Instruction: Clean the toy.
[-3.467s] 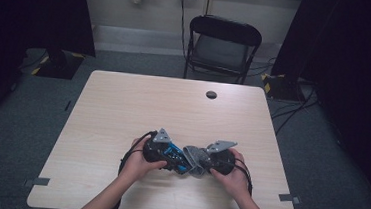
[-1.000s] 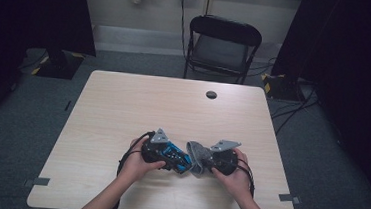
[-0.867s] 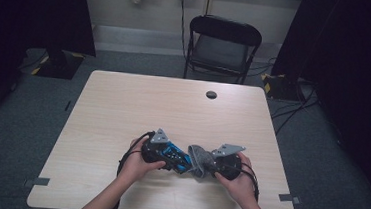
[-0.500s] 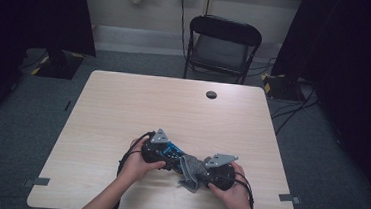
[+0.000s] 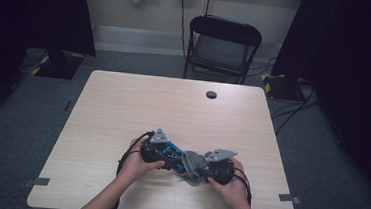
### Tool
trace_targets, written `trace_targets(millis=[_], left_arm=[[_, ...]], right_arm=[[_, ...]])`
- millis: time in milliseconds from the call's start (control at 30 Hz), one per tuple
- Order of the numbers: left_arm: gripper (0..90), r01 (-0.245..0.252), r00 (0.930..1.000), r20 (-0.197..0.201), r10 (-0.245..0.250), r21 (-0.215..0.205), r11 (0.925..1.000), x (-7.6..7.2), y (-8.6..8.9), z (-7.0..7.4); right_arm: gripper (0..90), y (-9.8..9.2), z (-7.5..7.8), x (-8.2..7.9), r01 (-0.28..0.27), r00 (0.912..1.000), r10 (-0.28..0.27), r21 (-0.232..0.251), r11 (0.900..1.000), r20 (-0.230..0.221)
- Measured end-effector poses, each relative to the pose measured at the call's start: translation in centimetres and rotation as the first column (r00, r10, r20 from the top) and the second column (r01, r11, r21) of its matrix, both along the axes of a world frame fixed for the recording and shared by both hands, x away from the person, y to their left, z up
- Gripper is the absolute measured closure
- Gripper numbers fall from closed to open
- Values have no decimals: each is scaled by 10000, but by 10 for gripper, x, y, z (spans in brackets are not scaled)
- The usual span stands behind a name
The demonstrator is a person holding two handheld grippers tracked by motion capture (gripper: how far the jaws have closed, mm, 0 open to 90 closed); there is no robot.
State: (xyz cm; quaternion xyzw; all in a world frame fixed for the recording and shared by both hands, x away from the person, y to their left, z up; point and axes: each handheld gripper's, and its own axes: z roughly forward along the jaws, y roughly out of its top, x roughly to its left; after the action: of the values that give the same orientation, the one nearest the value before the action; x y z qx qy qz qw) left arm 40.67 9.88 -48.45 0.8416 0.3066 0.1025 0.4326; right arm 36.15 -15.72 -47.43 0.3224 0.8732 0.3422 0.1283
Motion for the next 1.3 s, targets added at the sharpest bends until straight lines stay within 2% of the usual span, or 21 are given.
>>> trace_targets(millis=[400,767,1000,1233,1300], left_arm=[[118,62,10000,16,-62,12,10000,-1,-2,0],[126,117,9999,12,-117,-28,9999,-1,-1,0],[126,121,9999,3,-121,-7,9999,-1,-1,0],[126,145,9999,5,-145,-47,9999,-2,-2,0],[126,148,9999,8,-148,-64,9999,-2,-2,0]], right_arm=[[718,-1,1,23,538,9986,-538,-77,9985,12],[717,-3,8,42,1017,9948,-1014,-258,9945,110],[715,-10,14,56,1610,9869,-1608,-182,9868,88],[695,-1,6,67,1766,9843,-1767,-372,9836,-16],[695,-1,5,69,1963,9805,-1965,-359,9799,-27]])
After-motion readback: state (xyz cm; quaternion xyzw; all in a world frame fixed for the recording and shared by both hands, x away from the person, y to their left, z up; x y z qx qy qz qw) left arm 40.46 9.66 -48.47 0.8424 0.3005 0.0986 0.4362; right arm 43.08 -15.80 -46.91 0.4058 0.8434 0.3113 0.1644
